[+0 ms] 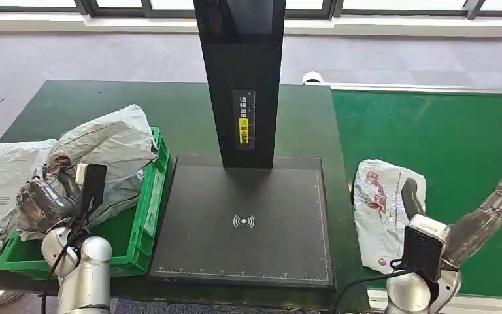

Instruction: Moved the parcel from conveyor to table for the left to box.

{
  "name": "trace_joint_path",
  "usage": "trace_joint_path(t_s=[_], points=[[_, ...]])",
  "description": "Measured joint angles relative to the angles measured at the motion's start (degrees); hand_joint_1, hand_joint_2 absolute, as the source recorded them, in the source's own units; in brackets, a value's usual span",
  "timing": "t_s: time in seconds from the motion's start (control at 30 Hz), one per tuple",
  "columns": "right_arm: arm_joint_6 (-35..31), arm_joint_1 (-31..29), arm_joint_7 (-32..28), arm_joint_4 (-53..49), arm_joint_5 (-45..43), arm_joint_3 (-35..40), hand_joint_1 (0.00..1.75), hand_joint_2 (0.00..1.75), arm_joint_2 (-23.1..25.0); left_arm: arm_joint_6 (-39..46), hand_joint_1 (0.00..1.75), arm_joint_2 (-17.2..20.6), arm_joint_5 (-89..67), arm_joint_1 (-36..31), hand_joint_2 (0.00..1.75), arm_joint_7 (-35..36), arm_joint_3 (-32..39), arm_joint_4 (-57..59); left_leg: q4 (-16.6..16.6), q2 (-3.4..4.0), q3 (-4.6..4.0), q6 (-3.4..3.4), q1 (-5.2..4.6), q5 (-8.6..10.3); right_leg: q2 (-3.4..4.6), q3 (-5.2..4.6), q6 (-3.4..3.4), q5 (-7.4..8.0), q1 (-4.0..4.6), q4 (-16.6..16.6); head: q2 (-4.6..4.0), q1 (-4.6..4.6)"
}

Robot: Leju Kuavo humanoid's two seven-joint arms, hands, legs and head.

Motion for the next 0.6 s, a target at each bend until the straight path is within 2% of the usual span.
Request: trace_joint_path(t_s=[0.43, 0.47, 0.6], points=[[0.0, 0.0, 0.0, 0.0, 0.0, 0.0, 0.0, 1.75, 0.0, 0.0, 1.59, 0.0, 0.0, 0.0, 1.75, 0.0, 0.0, 0.0, 0.0, 0.0, 0.0, 0.0, 0.0, 0.0, 0.0, 0.0, 0.0, 0.0, 0.0, 0.0, 0.0, 0.0], [0.0, 0.0, 0.0, 0.0, 0.0, 0.0, 0.0, 1.75, 0.0, 0.0, 0.0, 0.0, 0.0, 0.0, 0.0, 0.0, 0.0, 0.0, 0.0, 0.0, 0.0, 0.0, 0.0, 0.0, 0.0, 0.0, 0.0, 0.0, 0.0, 0.0, 0.0, 0.0], [0.0, 0.0, 0.0, 0.0, 0.0, 0.0, 0.0, 1.75, 0.0, 0.0, 0.0, 0.0, 1.2, 0.0, 0.0, -1.3, 0.1, -0.1, 0.0, -0.01, -0.03, -0.02, 0.01, 0.02, 0.0, 0.03, 0.0, 0.01, 0.01, 0.0, 0.0, 0.0]])
